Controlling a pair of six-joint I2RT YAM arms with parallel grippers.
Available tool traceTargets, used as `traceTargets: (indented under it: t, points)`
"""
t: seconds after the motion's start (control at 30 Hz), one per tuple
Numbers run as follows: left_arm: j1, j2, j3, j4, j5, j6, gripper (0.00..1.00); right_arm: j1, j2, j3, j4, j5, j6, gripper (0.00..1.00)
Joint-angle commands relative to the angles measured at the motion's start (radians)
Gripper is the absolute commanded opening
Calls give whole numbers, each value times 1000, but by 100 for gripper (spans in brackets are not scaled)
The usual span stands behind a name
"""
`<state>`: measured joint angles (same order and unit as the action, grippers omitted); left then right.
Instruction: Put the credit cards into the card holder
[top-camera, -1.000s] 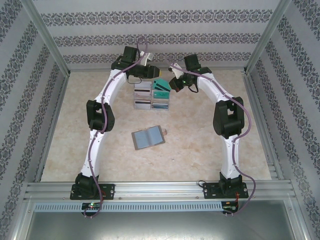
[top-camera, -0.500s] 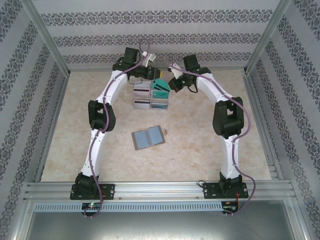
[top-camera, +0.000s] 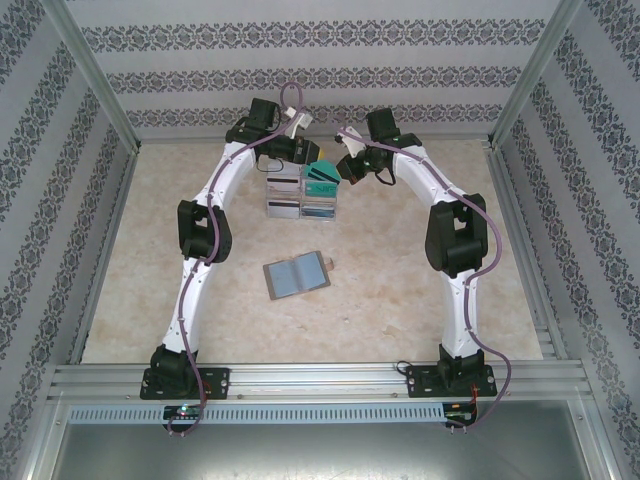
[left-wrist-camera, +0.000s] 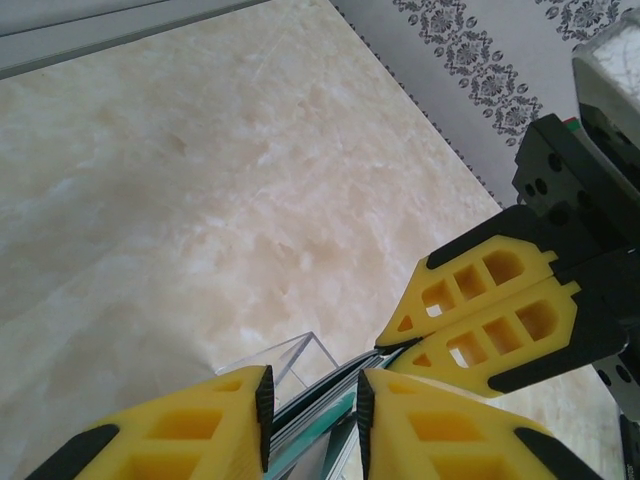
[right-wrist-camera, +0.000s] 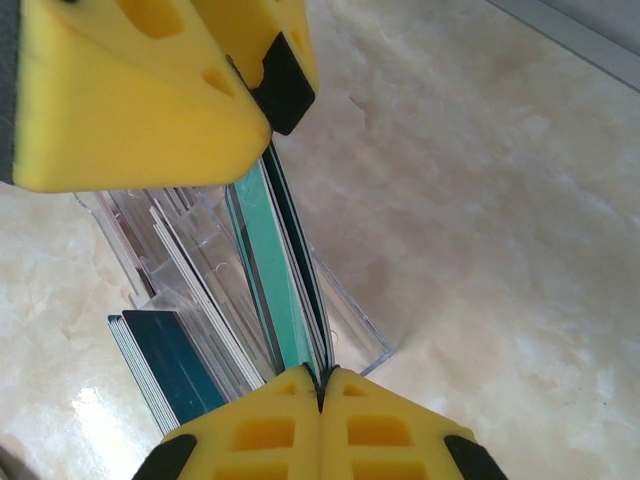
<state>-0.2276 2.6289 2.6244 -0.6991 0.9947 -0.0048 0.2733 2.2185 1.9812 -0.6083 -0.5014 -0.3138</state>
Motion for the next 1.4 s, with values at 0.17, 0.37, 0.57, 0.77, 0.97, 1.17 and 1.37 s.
traceTargets:
  t: [0.17,0.37,0.57,0.77,0.97,1.17,1.37]
  points:
    - [3,-3,24,-96,50,77,30,17,25,34,-25,9,-1,0]
    - [3,-3,23,-97,56,78,29,17,31,36,-27,9,2,0]
    - [2,-3,23,-103,61,85,23,18,39,47,-31,9,5,0]
    - [2,-3,23,-106,72,92,20,18,52,66,-37,3,9,0]
    - [2,-1,22,-107,86,101,5,17,61,77,-41,-5,16,0]
    - [5,-4,23,-102,101,97,0,16,68,79,-30,-14,30,7]
    - [19,-14,22,-96,94,97,0,13,67,79,-25,-23,38,15]
